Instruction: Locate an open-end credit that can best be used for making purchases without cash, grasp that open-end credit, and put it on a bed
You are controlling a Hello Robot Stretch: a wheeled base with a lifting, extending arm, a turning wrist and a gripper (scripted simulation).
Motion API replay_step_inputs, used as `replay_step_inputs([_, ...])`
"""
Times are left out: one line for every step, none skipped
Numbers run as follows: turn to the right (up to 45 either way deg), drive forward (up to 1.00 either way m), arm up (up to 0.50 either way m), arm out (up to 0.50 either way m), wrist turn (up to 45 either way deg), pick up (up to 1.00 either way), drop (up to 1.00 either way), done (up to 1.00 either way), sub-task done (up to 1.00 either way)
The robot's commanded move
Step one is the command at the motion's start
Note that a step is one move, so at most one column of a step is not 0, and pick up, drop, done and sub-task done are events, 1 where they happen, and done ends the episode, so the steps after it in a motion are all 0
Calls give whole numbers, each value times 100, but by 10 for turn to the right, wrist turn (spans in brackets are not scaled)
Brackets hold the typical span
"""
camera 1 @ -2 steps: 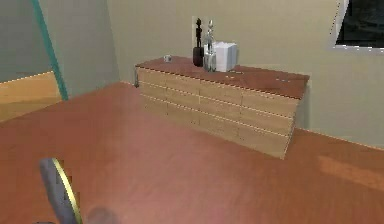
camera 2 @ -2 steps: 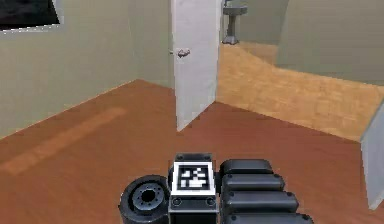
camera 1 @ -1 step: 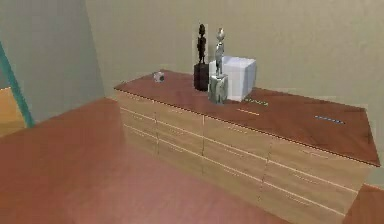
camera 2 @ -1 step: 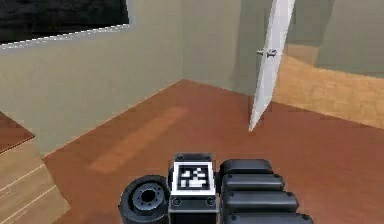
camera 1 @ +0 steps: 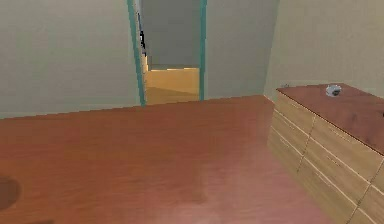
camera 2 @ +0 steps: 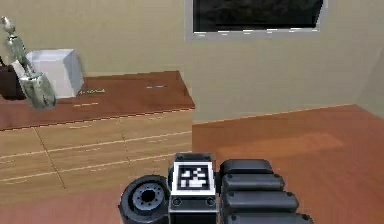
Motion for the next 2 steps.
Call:
replay_step_inputs([-90,0,0,0,0,0,0,0,0])
replay_step_inputs([0,80,0,0,0,0,0,0,0])
